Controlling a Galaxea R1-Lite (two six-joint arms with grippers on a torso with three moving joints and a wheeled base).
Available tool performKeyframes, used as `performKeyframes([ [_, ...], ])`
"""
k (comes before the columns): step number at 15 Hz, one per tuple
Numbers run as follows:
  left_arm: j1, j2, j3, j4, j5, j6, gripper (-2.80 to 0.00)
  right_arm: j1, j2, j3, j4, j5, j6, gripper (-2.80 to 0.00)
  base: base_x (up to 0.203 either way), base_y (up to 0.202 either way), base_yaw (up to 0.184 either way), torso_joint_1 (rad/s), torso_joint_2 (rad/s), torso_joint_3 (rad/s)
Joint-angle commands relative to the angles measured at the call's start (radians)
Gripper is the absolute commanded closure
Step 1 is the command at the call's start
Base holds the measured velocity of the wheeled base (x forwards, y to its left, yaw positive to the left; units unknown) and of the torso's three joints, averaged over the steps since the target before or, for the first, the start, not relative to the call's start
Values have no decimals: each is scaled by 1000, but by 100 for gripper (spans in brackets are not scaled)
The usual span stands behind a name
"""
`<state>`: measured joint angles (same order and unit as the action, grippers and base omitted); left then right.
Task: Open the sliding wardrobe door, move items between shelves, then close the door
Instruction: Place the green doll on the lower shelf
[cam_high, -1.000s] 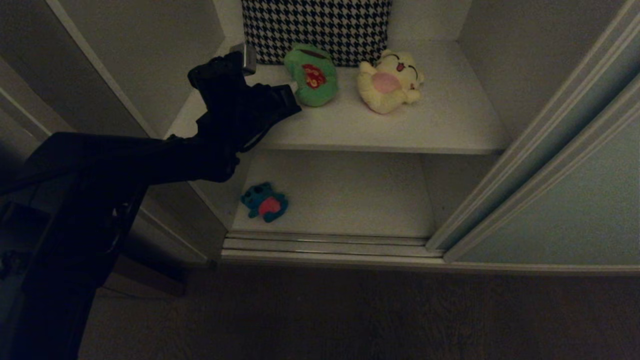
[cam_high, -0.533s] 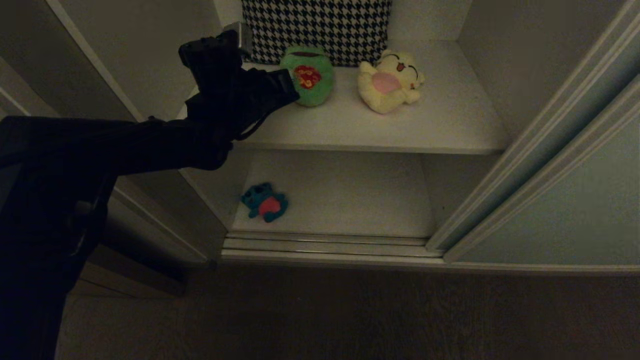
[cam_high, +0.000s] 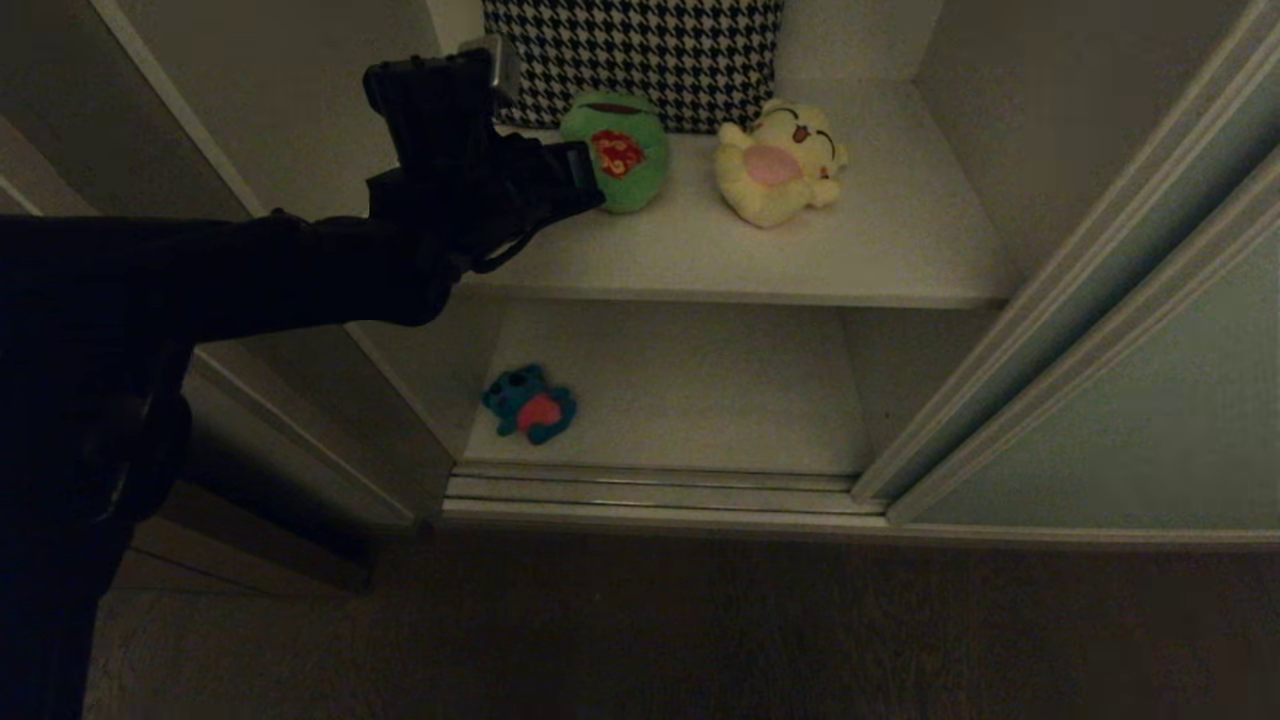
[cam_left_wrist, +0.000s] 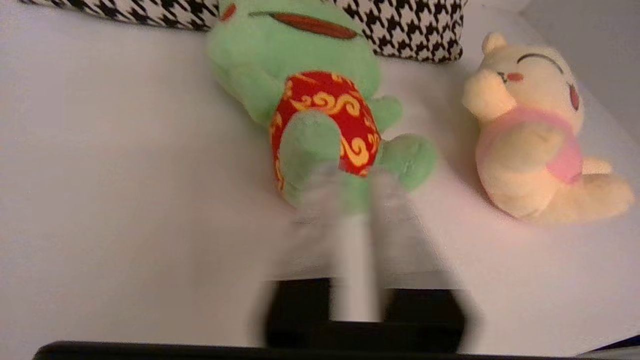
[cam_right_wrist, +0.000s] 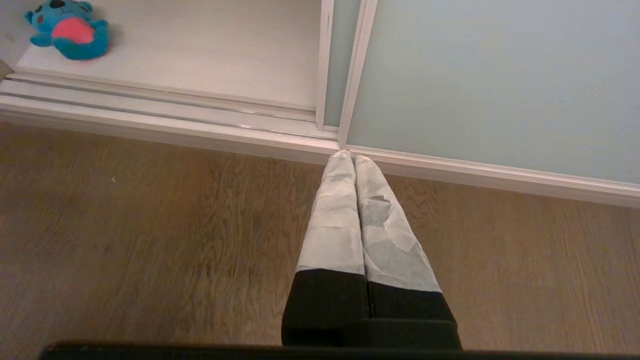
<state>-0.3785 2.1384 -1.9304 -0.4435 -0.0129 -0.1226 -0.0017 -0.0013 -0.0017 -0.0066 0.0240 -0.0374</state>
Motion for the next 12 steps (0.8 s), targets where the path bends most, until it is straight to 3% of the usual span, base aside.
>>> performKeyframes([
  [1,-5,-18,0,0,-5,4,-280,0,0,0,0,1,-1,0,0,0,0,0,0,0],
  [5,-11,-15,-1,-9,-14,32,-280,0,0,0,-1,1,-1,0,0,0,0,0,0,0],
  [12,-10,6,1,0,-1,24,-280,0,0,0,0,1,-1,0,0,0,0,0,0,0],
])
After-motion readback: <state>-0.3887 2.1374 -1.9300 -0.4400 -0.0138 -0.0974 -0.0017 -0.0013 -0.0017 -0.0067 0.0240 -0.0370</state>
